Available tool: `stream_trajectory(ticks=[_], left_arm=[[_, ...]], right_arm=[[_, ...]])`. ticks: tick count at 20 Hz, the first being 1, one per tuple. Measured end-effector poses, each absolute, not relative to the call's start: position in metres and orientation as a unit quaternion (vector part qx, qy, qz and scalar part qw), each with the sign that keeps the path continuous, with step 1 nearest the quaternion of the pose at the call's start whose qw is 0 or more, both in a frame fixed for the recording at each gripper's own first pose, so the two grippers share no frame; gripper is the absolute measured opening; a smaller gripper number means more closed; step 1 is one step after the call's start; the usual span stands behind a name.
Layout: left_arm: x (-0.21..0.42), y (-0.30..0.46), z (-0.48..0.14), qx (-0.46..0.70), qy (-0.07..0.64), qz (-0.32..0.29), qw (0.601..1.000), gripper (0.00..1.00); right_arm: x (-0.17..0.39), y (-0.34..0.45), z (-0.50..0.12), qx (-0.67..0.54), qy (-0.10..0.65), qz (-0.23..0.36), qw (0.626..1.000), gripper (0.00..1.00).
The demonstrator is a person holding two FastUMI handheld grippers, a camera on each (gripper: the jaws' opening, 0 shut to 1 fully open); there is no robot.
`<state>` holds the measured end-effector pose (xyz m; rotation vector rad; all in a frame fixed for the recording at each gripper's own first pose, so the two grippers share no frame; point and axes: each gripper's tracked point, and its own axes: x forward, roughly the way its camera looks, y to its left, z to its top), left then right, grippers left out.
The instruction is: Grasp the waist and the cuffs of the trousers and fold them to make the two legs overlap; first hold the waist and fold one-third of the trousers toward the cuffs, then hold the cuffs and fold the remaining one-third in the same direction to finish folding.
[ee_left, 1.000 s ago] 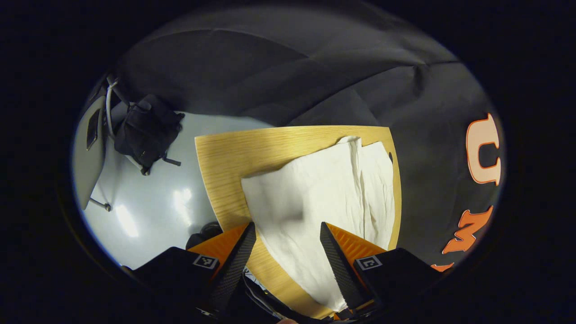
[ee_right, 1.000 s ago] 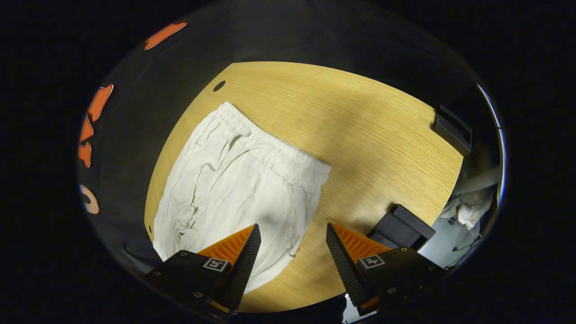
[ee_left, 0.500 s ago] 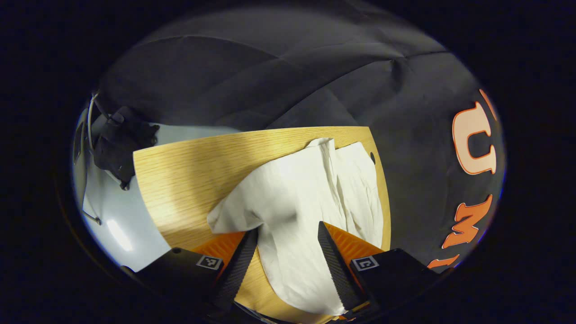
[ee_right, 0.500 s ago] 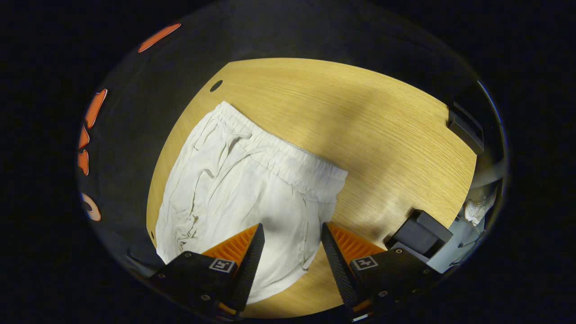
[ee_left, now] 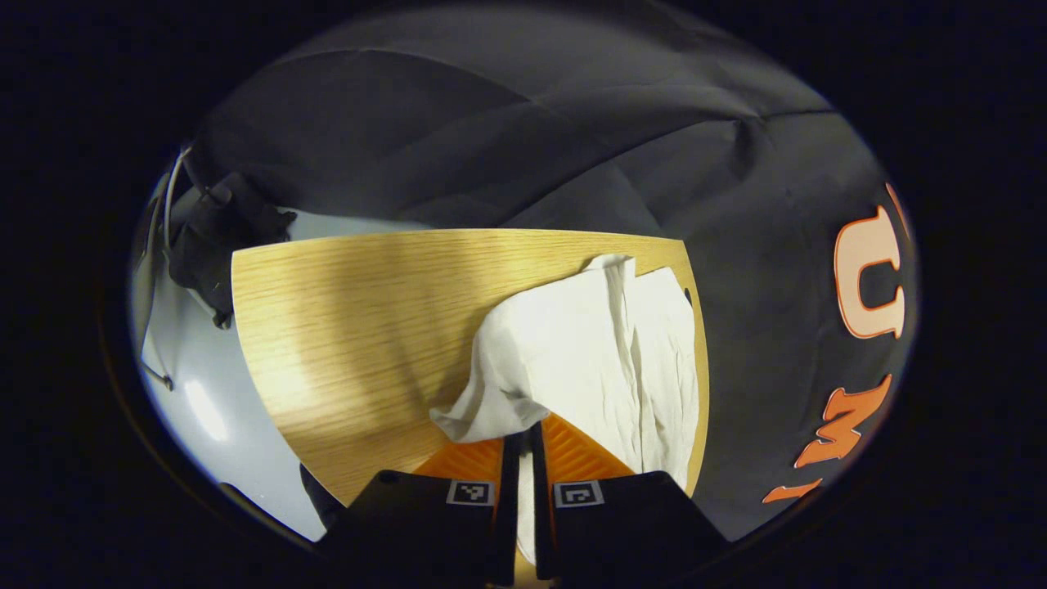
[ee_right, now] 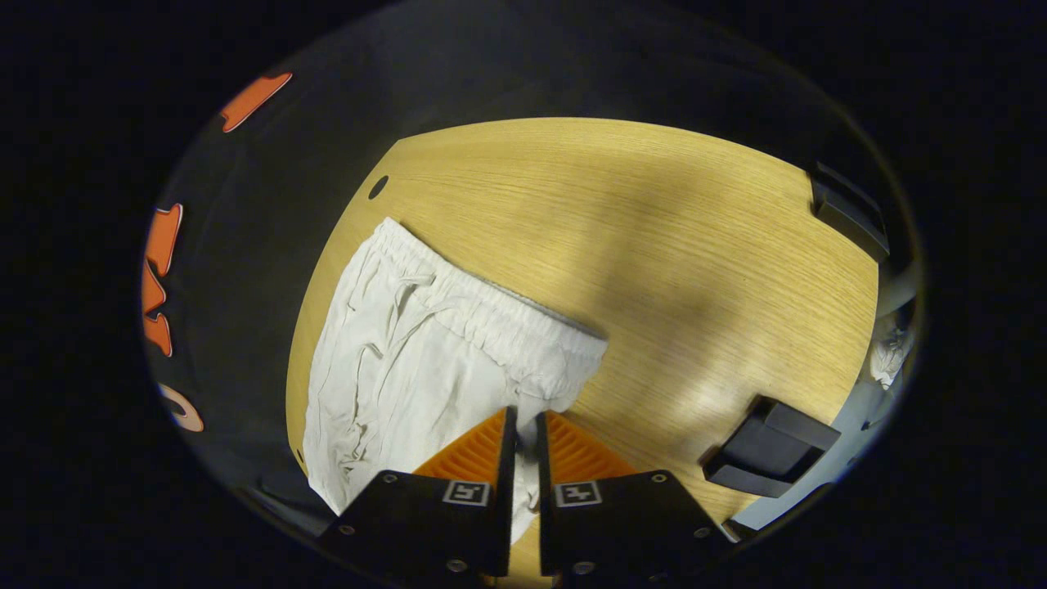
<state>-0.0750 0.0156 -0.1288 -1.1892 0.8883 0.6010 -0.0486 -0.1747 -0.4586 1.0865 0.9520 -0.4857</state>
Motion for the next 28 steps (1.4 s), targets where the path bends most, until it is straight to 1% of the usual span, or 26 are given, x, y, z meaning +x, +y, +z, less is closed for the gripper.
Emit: stream_trajectory(ticks=[1,2,3,4,7,9,10,13,14,15,16,17,18,19,22,23,24,26,28], left_arm=[[-0.072,0.014,-0.133,-0.515,0.411,0.265,0.704,0.12],[-0.076,0.011,-0.125,-0.498,0.422,0.258,0.712,0.08],[-0.068,0.007,-0.118,-0.493,0.425,0.242,0.720,0.11],[-0.058,0.004,-0.112,-0.489,0.420,0.232,0.728,0.08],[-0.041,0.011,-0.100,-0.455,0.419,0.227,0.752,0.09],[-0.031,0.008,-0.086,-0.444,0.419,0.215,0.763,0.09],[-0.027,0.008,-0.079,-0.439,0.416,0.207,0.769,0.07],[-0.011,0.005,-0.066,-0.386,0.433,0.166,0.798,0.08],[-0.002,0.002,-0.061,-0.374,0.439,0.151,0.803,0.08],[0.008,0.001,-0.057,-0.370,0.439,0.140,0.807,0.06],[0.019,0.000,-0.053,-0.369,0.435,0.132,0.811,0.08],[0.030,-0.001,-0.048,-0.371,0.432,0.123,0.812,0.08],[0.035,-0.003,-0.044,-0.372,0.433,0.116,0.813,0.07],[0.046,-0.005,-0.039,-0.374,0.430,0.107,0.815,0.09],[0.077,-0.005,-0.031,-0.369,0.419,0.080,0.826,0.09],[0.085,0.004,-0.038,-0.343,0.429,0.074,0.832,0.09],[0.089,0.006,-0.044,-0.336,0.441,0.063,0.830,0.08],[0.108,0.007,-0.045,-0.327,0.445,0.036,0.833,0.09],[0.129,0.001,-0.043,-0.312,0.449,0.007,0.837,0.08]], right_arm=[[-0.048,-0.174,-0.458,0.507,0.421,-0.220,0.719,0.04],[-0.047,-0.173,-0.457,0.524,0.411,-0.220,0.713,0.03],[-0.047,-0.173,-0.457,0.534,0.404,-0.222,0.709,0.02],[-0.046,-0.172,-0.457,0.537,0.402,-0.217,0.710,0.03],[-0.044,-0.168,-0.455,0.528,0.407,-0.199,0.718,0.01],[-0.039,-0.167,-0.446,0.534,0.395,-0.192,0.722,0.02],[-0.036,-0.166,-0.440,0.539,0.390,-0.189,0.722,0.01],[-0.030,-0.166,-0.423,0.555,0.379,-0.175,0.720,0.01],[-0.026,-0.167,-0.420,0.548,0.379,-0.178,0.724,0.01],[-0.023,-0.166,-0.418,0.541,0.379,-0.176,0.730,0.01],[-0.021,-0.166,-0.410,0.538,0.375,-0.173,0.734,0.01],[-0.018,-0.165,-0.404,0.540,0.372,-0.171,0.736,0.01],[-0.015,-0.164,-0.400,0.541,0.370,-0.172,0.736,0.01],[-0.011,-0.164,-0.396,0.539,0.370,-0.175,0.736,0.01],[-0.004,-0.170,-0.383,0.527,0.360,-0.187,0.747,0.01],[-0.002,-0.177,-0.382,0.523,0.353,-0.199,0.750,0.01],[0.006,-0.179,-0.378,0.532,0.345,-0.208,0.745,0.01],[0.025,-0.180,-0.364,0.550,0.324,-0.210,0.740,0.01],[0.035,-0.185,-0.353,0.535,0.314,-0.216,0.754,0.01]])
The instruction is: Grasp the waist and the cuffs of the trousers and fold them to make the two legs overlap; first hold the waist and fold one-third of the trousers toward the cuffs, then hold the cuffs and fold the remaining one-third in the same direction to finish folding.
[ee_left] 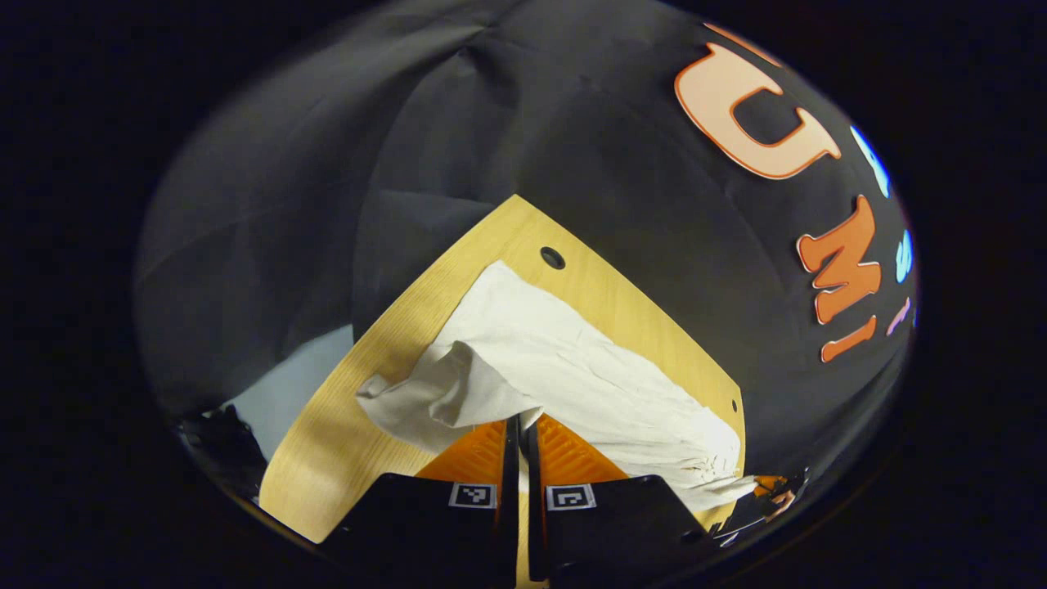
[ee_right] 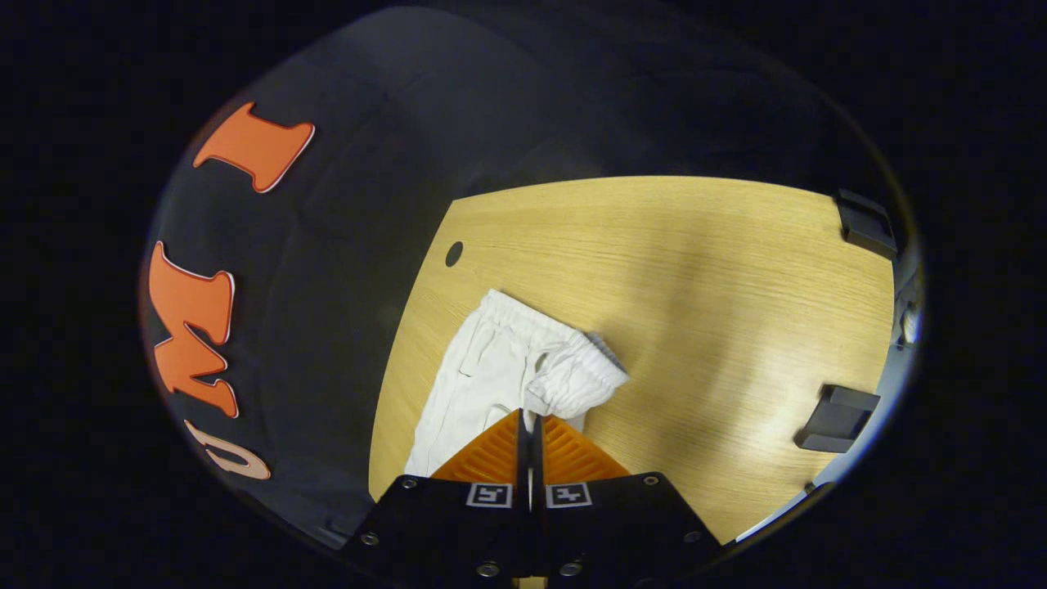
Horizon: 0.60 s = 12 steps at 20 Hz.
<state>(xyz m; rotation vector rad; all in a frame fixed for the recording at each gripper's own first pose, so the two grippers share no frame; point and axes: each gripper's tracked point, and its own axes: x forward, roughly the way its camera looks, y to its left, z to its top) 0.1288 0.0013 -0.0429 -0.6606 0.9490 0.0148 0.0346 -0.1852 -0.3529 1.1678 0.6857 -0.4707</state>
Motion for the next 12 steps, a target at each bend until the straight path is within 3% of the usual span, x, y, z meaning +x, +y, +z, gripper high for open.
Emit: stream_trajectory(ticks=[5,12], left_arm=[[0.167,-0.010,-0.035,-0.285,0.456,-0.021,0.843,0.08],[0.214,-0.003,-0.030,-0.248,0.463,-0.019,0.851,0.08]], right_arm=[[0.058,-0.192,-0.332,0.529,0.309,-0.208,0.762,0.01],[0.136,-0.190,-0.335,0.518,0.337,-0.165,0.769,0.01]])
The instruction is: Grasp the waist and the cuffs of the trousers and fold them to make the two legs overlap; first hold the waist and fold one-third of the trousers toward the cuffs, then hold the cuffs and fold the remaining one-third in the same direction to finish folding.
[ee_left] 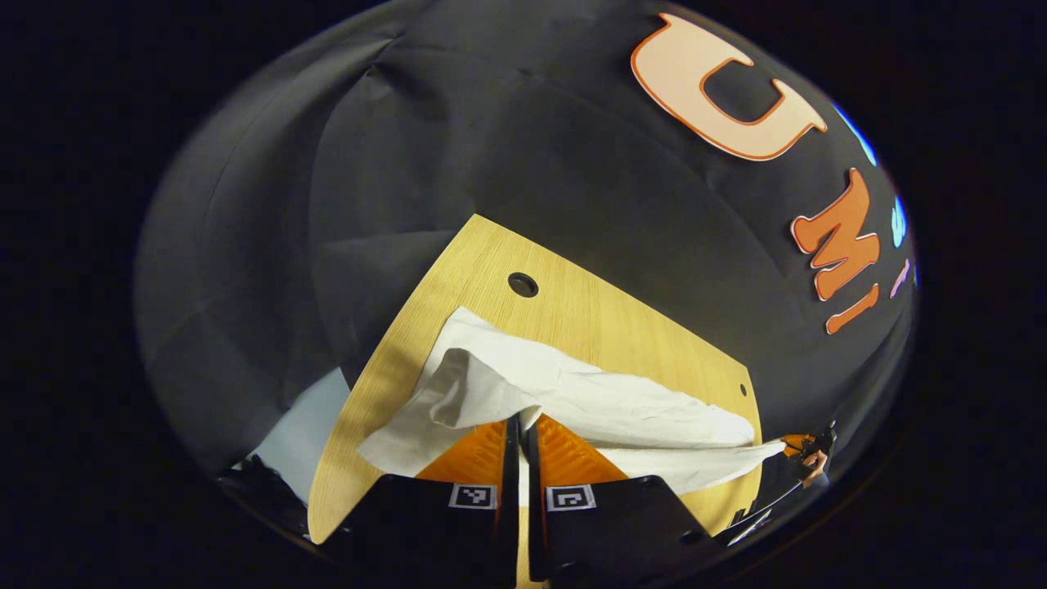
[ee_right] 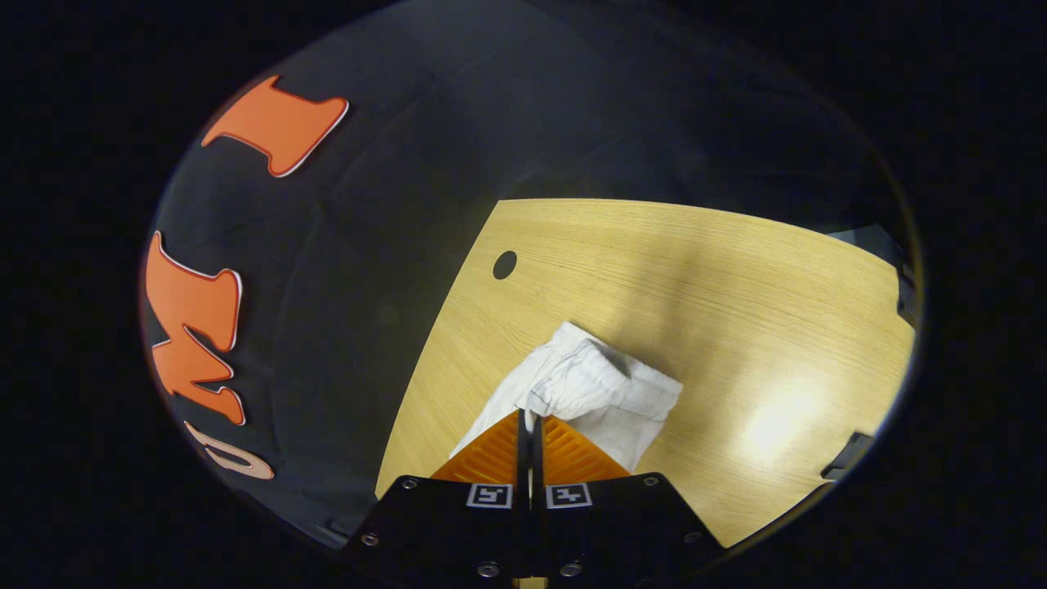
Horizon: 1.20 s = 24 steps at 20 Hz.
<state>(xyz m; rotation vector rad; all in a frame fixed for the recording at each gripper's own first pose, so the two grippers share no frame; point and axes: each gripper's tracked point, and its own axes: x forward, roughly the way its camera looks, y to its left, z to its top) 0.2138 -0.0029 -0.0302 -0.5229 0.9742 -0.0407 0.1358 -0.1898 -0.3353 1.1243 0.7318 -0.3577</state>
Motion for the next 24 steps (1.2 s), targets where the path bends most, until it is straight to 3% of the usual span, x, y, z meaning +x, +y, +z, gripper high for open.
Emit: stream_trajectory(ticks=[6,11,15,16,19,20,21,23,24], left_arm=[[0.244,-0.009,-0.077,-0.213,0.528,0.002,0.822,0.06],[0.256,-0.005,-0.096,-0.185,0.556,0.021,0.810,0.12],[0.268,0.011,-0.094,-0.179,0.544,0.067,0.817,0.22],[0.266,0.016,-0.095,-0.172,0.544,0.080,0.818,0.28],[0.266,0.025,-0.087,-0.163,0.535,0.099,0.823,0.38],[0.265,0.024,-0.079,-0.160,0.531,0.094,0.827,0.53],[0.264,0.023,-0.071,-0.150,0.529,0.087,0.831,0.52],[0.261,0.014,-0.052,-0.130,0.528,0.070,0.836,0.79],[0.257,0.007,-0.046,-0.120,0.527,0.063,0.839,0.93]], right_arm=[[0.199,-0.182,-0.372,0.490,0.393,-0.149,0.764,0.00],[0.226,-0.179,-0.368,0.477,0.414,-0.138,0.763,0.01],[0.223,-0.183,-0.379,0.493,0.411,-0.139,0.754,0.02],[0.218,-0.179,-0.383,0.498,0.407,-0.136,0.754,0.02],[0.208,-0.182,-0.373,0.474,0.388,-0.134,0.779,0.34],[0.205,-0.188,-0.365,0.460,0.388,-0.133,0.788,0.42],[0.196,-0.195,-0.363,0.443,0.390,-0.135,0.796,0.57],[0.172,-0.204,-0.364,0.403,0.400,-0.144,0.811,0.76],[0.158,-0.209,-0.366,0.382,0.409,-0.150,0.815,0.81]])
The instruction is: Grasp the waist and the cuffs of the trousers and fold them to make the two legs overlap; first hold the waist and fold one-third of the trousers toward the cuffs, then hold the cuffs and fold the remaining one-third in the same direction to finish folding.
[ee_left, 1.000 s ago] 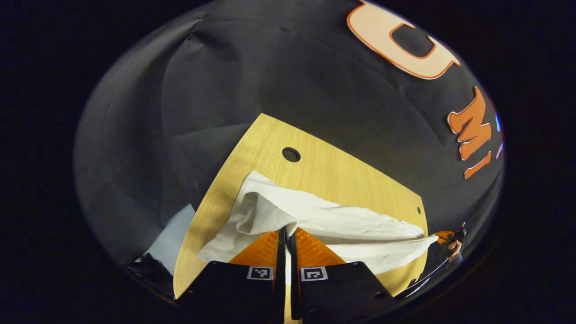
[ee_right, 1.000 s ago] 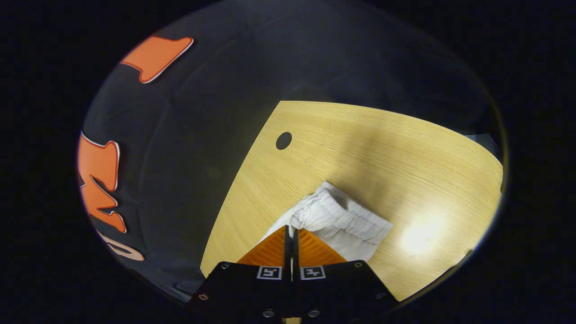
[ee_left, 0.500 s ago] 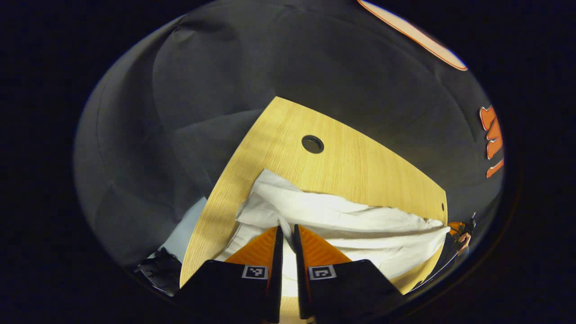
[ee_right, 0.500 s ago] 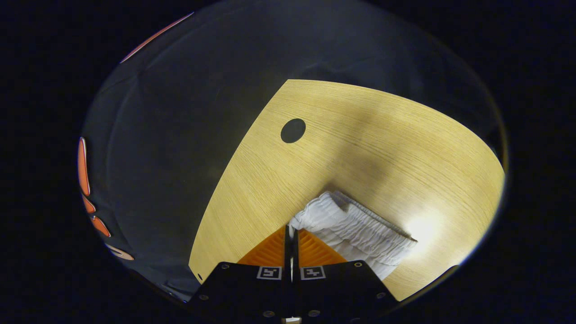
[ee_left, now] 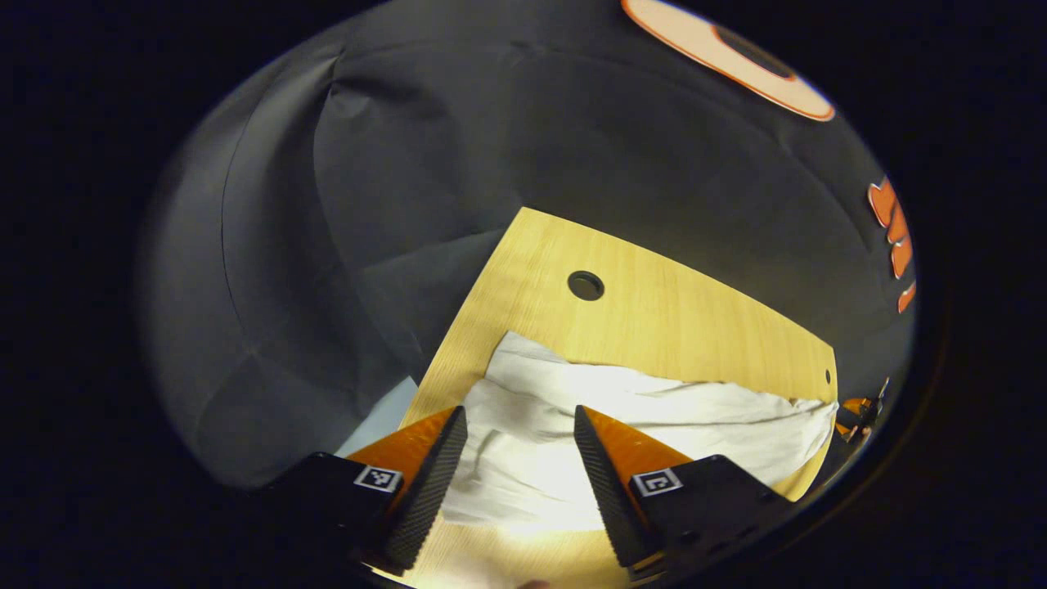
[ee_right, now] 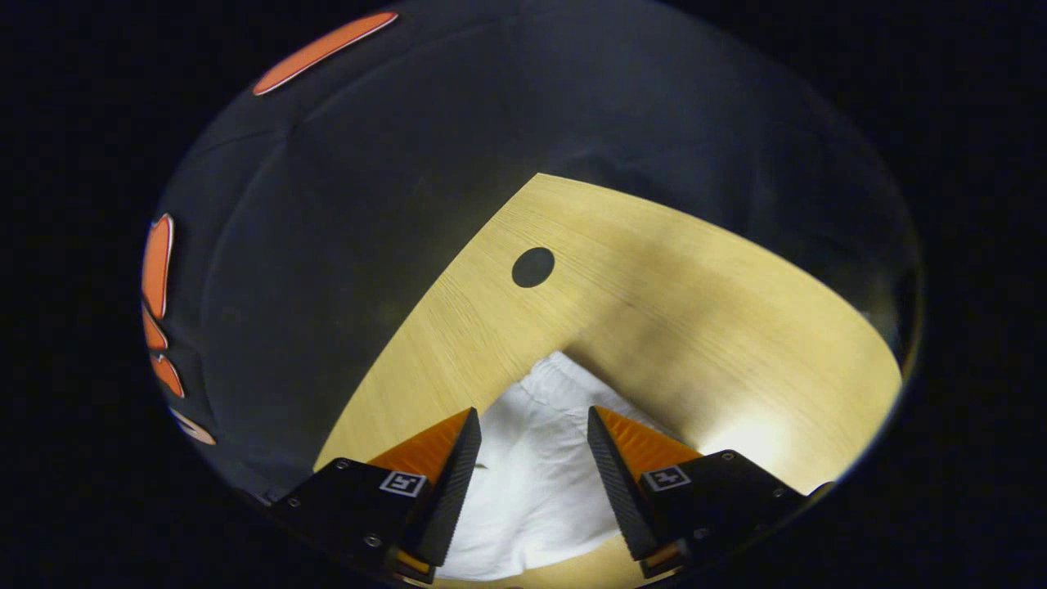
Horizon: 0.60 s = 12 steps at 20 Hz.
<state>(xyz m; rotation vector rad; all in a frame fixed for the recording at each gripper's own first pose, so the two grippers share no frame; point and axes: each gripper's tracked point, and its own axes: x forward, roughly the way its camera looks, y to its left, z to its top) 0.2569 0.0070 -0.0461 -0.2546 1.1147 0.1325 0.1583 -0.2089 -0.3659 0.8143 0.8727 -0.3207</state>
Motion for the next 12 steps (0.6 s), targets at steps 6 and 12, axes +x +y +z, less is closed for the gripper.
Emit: stream_trajectory(ticks=[6,12], left_arm=[[0.240,-0.054,0.000,-0.062,0.516,-0.011,0.854,0.95],[0.213,-0.086,-0.001,0.007,0.556,-0.034,0.830,0.98]], right_arm=[[0.086,-0.221,-0.407,0.325,0.477,-0.188,0.795,0.98],[0.075,-0.192,-0.434,0.328,0.521,-0.178,0.768,0.99]])
